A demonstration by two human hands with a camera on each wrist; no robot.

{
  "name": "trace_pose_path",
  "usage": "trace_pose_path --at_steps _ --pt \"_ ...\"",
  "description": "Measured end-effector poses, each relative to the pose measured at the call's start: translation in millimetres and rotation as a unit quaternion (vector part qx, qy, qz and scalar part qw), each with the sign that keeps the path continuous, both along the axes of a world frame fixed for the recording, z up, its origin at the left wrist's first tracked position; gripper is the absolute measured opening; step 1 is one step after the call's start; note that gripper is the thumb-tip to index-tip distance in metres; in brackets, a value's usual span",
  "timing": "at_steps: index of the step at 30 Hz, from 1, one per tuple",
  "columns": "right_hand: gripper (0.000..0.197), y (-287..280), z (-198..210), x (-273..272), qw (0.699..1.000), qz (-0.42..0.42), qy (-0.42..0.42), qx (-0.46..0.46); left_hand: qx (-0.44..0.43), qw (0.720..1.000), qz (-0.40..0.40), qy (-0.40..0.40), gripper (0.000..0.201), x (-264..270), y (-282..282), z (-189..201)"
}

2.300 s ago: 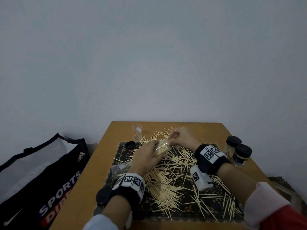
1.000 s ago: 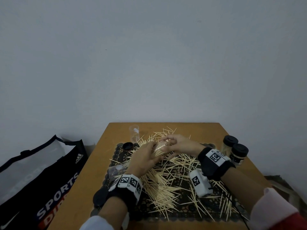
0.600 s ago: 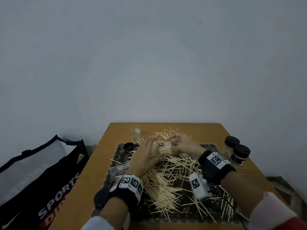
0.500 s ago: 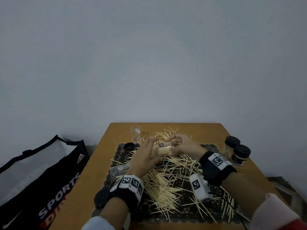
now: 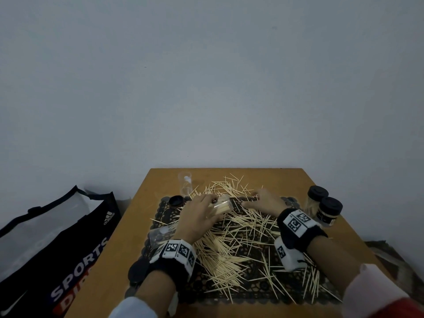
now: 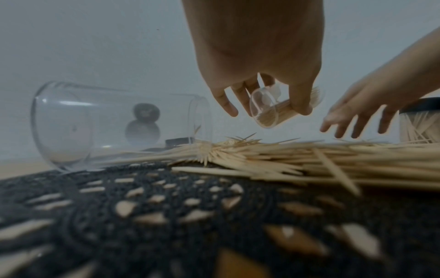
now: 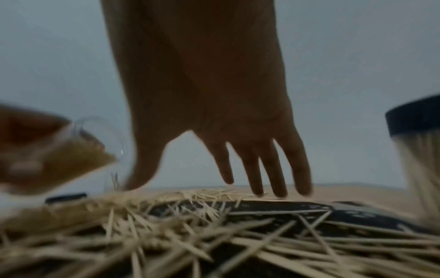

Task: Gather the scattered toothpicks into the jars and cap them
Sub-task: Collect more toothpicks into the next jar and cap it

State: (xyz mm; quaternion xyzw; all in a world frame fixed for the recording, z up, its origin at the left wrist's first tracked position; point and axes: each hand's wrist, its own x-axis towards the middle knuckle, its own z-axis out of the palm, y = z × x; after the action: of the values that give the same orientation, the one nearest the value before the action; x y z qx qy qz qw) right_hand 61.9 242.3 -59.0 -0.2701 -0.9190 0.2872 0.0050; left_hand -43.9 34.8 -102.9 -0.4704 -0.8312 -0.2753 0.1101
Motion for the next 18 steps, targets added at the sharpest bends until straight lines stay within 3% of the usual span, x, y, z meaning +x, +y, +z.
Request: trace_pose_path --at_steps 2,4,8,11,14,18 --pt "0.106 4 -12 1 0.991 0.01 -0.125 0.038 -0.008 1.0 0.0 0.0 0.058 0 -1 0" --pt "0.128 2 -21 3 0.981 0.02 -0.181 0.067 -0.014 1.0 0.0 -0.005 0.059 0 0 0" --pt "0.101 -9 -20 6 0.985 0.044 -0.12 0.116 -0.025 1.0 0.001 -0.013 0.06 -1 0 1" --pt "0.078 -7 -20 6 0.993 0.067 -0.037 0.086 -0.03 0.999 0.004 -0.018 0.06 0 -1 2" --pt "0.075 -8 -21 5 0.993 0.091 -0.005 0.072 -0.037 0.999 0.007 -0.024 0.06 2 -1 4" --pt "0.074 -9 -20 4 0.992 0.083 -0.028 0.095 -0.043 0.999 0.008 -0.031 0.061 3 -1 6"
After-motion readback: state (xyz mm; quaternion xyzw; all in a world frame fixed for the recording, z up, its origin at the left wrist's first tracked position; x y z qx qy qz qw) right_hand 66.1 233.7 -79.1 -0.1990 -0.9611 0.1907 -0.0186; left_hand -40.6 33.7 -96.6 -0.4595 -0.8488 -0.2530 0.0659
